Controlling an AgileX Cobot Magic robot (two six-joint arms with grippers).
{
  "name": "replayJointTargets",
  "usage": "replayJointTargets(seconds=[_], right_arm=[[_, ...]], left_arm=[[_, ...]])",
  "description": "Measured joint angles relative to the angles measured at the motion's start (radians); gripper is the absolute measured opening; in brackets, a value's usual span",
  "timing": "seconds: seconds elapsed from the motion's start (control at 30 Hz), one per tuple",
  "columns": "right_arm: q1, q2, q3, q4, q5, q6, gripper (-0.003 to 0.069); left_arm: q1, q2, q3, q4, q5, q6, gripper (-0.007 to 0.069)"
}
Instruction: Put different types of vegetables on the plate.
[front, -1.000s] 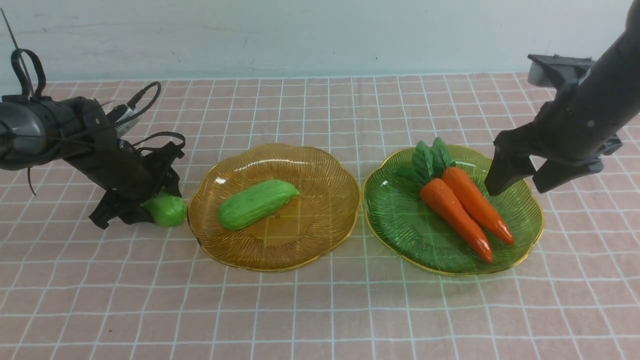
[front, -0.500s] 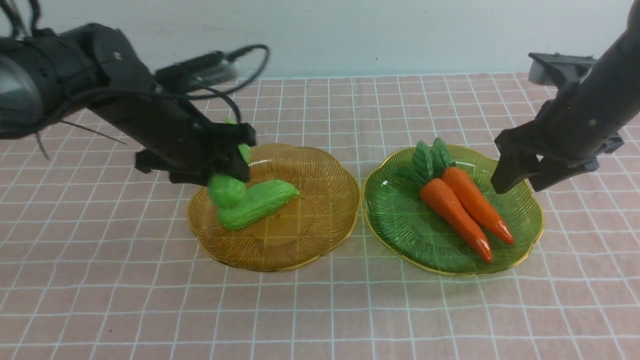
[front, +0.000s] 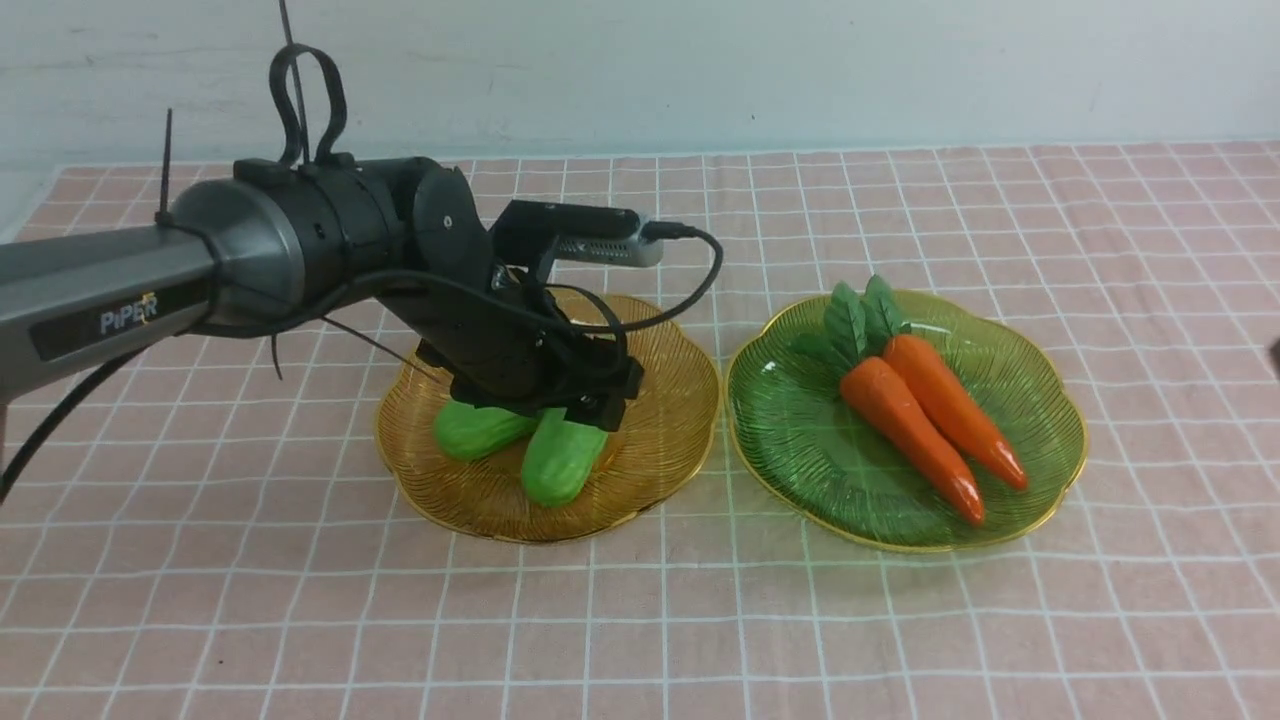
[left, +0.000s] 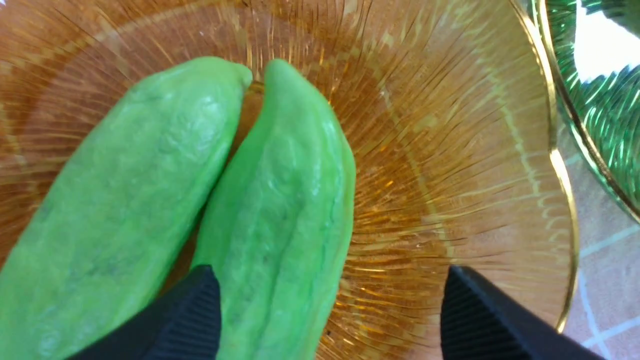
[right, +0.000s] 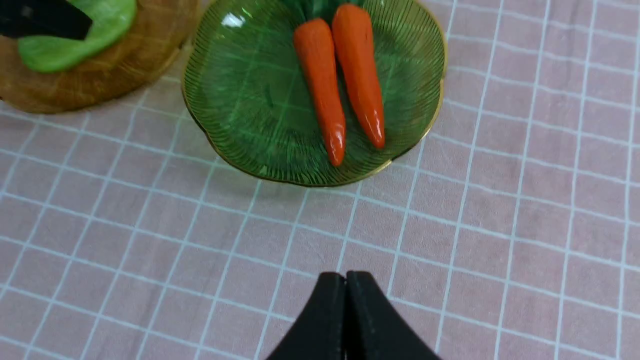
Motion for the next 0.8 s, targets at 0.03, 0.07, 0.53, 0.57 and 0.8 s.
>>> replayJointTargets(seconds=[0.03,0.07,0.53,0.57,0.8], right_arm=[[0.000,-0.080,0.047,0.002,-0.022,0.002,-0.0016],[0.000,-0.198,0.100,0.007,-0.069,0.002,-0.0017],[0.000,-0.738,0.750,0.130,-0.891,-0.076,-0.0017],[0.000,-0.738,0.751,0.133,-0.899,-0.076,-0.0017],[0.000,-0.739,0.753,0.134,-0.903,-0.076,-0.0017]], left_arm=[[0.000,0.000,0.000,0.005,-0.001,0.011,0.0535],[0.000,0.000,0.000,0.008,-0.002,0.018,0.0535],[0.001,-0.112,0.000,0.017,-0.007,0.033,0.0025],[0.001,-0.117,0.000,0.017,-0.007,0.033,0.0008],[0.001,-0.133,0.000,0.017,-0.007,0.034,-0.0003]])
